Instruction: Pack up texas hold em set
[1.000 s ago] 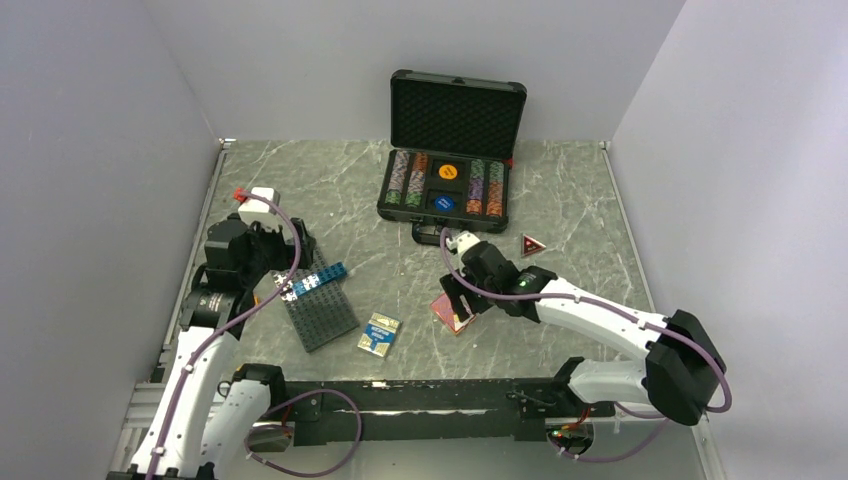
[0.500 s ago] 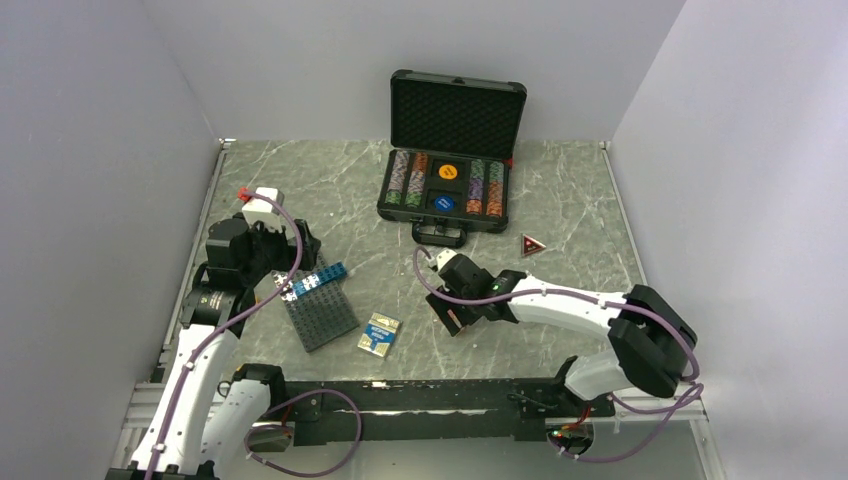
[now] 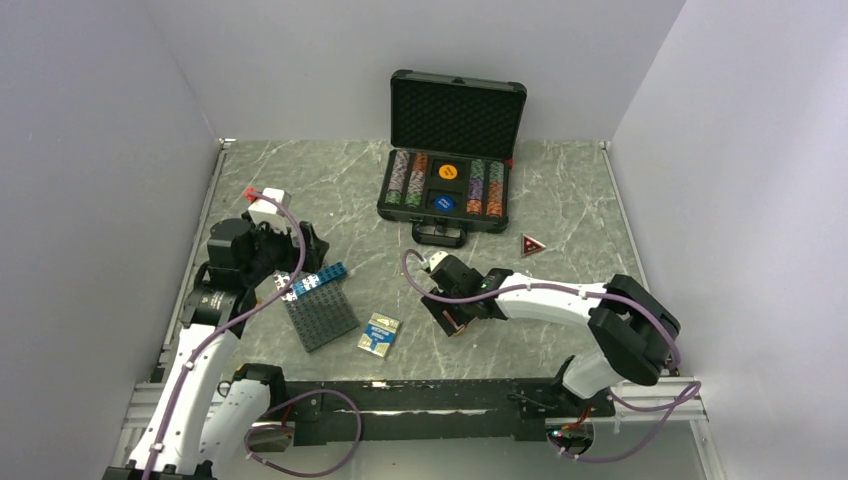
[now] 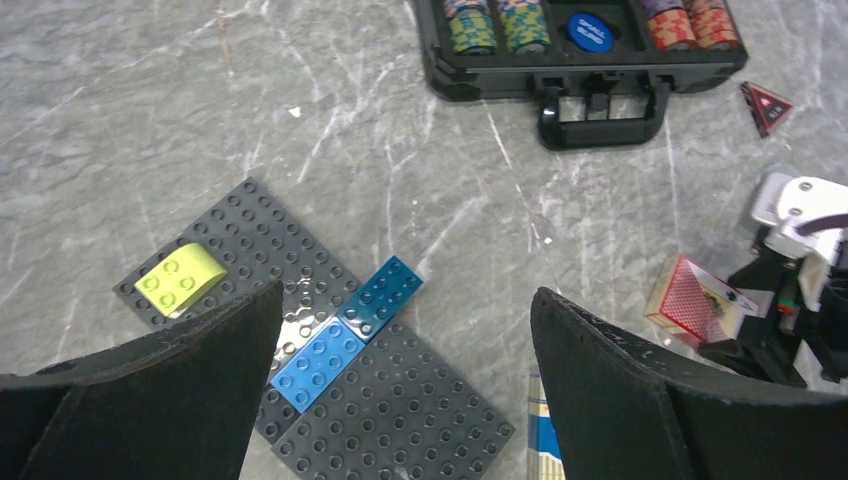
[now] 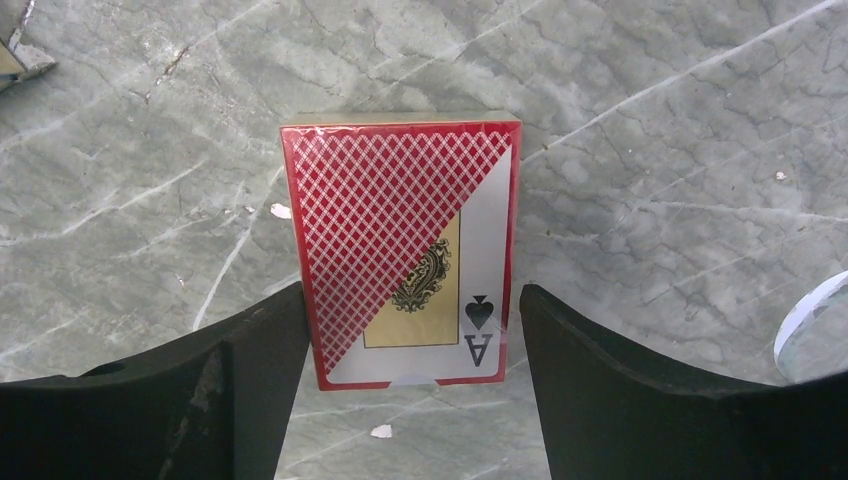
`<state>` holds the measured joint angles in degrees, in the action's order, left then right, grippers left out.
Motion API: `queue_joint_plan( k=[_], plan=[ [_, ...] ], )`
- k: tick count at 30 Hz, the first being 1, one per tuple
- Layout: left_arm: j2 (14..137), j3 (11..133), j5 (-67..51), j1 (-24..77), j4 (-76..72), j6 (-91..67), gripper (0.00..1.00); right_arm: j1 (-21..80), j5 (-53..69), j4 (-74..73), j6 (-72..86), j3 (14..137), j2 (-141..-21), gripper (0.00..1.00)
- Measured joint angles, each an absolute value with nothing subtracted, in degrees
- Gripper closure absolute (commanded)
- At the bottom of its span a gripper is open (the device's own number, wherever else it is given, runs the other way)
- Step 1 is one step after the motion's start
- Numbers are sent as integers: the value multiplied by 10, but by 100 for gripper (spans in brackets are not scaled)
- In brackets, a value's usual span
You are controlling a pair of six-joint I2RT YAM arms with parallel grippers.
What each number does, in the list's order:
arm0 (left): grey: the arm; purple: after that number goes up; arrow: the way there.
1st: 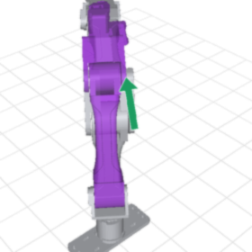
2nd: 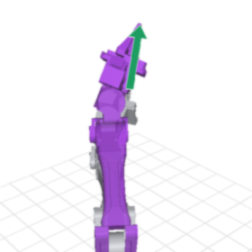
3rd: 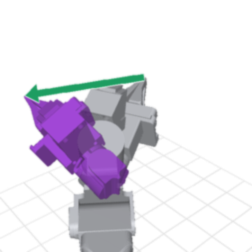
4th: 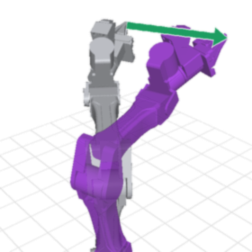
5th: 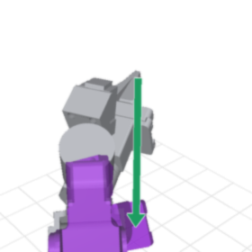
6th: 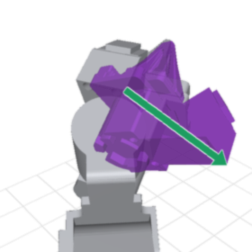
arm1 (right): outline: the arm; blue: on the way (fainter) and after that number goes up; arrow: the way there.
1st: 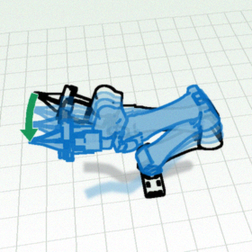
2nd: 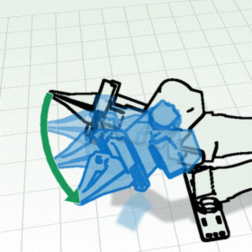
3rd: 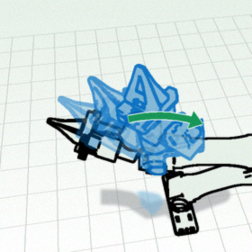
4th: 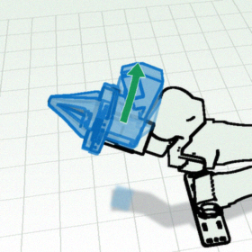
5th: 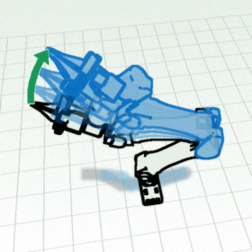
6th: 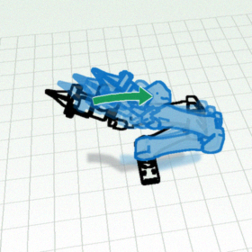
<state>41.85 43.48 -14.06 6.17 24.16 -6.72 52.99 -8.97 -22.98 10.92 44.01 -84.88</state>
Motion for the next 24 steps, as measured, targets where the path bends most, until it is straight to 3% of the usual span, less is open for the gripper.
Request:
queue_joint_plan(
  k=[5, 8, 11, 19, 24],
  plan=[
    [428, 435, -166, 79, 234, -67, 3, 530, -90, -231, 109, 452, -870, 23],
    [442, 435, -181, 93, 234, -67, 3, 530, -88, -233, 109, 465, -884, 30],
    [454, 435, -199, 105, 233, -68, 2, 530, -89, -236, 108, 472, -890, 54],
    [498, 435, -295, 138, 215, -88, 3, 535, -89, -246, 98, 479, -872, 97],
    [513, 434, -358, 160, 197, -102, 3, 554, -90, -247, 80, 495, -797, 100]
  ],
)
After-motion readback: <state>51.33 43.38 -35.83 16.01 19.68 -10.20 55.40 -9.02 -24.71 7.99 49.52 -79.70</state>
